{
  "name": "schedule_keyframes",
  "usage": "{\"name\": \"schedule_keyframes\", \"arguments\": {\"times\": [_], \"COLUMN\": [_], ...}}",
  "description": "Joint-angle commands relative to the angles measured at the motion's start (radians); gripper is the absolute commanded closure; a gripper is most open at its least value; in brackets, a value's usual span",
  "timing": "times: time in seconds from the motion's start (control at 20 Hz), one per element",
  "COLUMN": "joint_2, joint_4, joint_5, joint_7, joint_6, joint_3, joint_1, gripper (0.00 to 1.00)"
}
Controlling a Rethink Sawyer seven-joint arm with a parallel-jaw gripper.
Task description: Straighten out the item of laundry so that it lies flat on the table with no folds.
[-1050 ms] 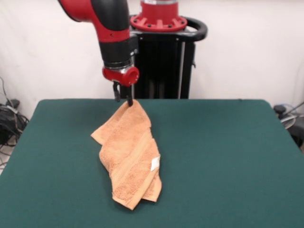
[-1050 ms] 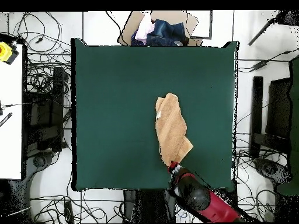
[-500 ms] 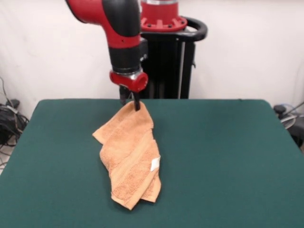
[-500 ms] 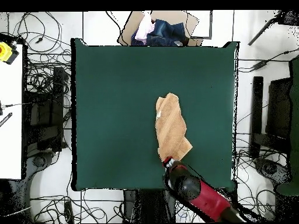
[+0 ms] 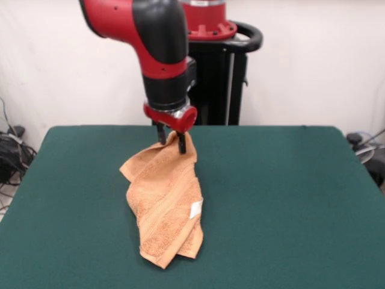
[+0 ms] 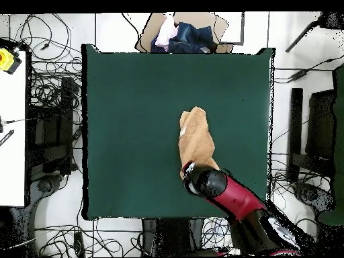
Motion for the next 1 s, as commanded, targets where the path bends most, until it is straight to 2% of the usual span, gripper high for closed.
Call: {"name": "schedule_keyframes", "arguments": {"times": [0.05,0.65,0.8,1.0], "joint_2": [0.034,0.031,0.057,0.143], "joint_4": [-0.199,-0.196,-0.212,-0.284], "joint_5": [0.078,0.057,0.045,0.040], "joint_7": [0.175,0.159,0.156,0.158], "joint_6": [0.050,0.054,0.017,-0.038], "joint_3": [-0.007,0.030,0.034,0.027], "joint_1": [0.003,-0.044,-0.045,-0.025], "gripper": [0.00,0.00,0.00,0.00]}}
